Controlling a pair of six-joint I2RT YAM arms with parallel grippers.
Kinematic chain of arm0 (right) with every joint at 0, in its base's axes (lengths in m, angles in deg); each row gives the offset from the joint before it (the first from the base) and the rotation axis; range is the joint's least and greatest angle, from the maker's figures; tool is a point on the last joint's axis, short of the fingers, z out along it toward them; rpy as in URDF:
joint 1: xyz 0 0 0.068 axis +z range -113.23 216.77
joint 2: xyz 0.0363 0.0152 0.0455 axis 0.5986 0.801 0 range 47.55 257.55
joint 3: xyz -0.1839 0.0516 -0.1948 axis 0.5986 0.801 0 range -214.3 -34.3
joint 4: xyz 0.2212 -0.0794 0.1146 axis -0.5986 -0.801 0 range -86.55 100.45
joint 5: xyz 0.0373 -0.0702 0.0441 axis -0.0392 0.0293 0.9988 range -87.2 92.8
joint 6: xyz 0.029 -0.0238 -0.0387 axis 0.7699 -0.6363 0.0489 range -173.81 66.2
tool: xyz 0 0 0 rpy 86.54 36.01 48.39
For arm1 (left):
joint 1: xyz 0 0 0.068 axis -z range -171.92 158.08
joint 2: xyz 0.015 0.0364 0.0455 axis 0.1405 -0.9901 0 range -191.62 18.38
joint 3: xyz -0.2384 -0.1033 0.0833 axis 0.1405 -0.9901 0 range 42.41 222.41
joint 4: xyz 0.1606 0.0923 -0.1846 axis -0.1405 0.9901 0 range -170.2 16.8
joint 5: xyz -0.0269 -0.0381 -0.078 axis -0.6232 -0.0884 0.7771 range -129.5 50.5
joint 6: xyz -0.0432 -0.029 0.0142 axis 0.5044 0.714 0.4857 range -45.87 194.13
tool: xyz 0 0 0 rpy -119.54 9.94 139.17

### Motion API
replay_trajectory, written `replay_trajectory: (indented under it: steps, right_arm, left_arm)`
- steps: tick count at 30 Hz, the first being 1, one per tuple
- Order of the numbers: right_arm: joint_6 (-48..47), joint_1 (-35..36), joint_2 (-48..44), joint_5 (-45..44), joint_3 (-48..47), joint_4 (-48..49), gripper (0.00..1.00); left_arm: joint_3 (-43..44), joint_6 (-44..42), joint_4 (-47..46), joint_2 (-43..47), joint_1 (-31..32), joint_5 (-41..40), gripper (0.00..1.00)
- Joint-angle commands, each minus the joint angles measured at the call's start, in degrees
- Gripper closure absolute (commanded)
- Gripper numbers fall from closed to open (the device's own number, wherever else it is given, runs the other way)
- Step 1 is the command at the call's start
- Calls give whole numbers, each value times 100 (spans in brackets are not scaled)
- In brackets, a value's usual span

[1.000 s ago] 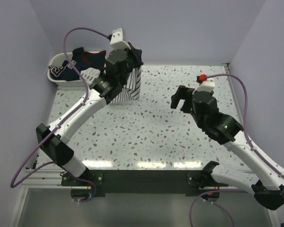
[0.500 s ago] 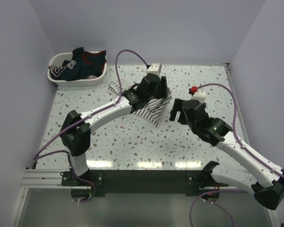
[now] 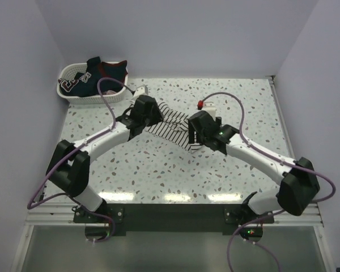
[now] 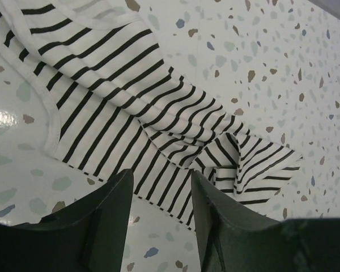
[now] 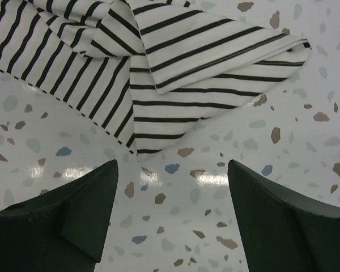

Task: Fold and stack the tank tops
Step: Move the tank top to the center of the board

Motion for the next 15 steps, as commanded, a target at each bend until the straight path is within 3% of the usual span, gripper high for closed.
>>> replay_trajectory:
  steps: [1, 5, 12, 15]
  right_arm:
    - [-636, 34, 738, -171, -682, 366, 19]
    - [-1103, -80, 1652, -471, -1148, 489, 34]
    - [-1349, -607, 2699, 328, -1605, 788, 51]
    - [-1437, -774, 2946, 653, -1676, 858, 53]
  left_arm:
    - [-108, 486, -239, -265, -100, 289, 51]
    - [121, 522, -274, -827, -136, 404, 61]
    - [490, 469, -107, -1584, -188, 439, 71]
    - [481, 504, -37, -1752, -276, 378, 74]
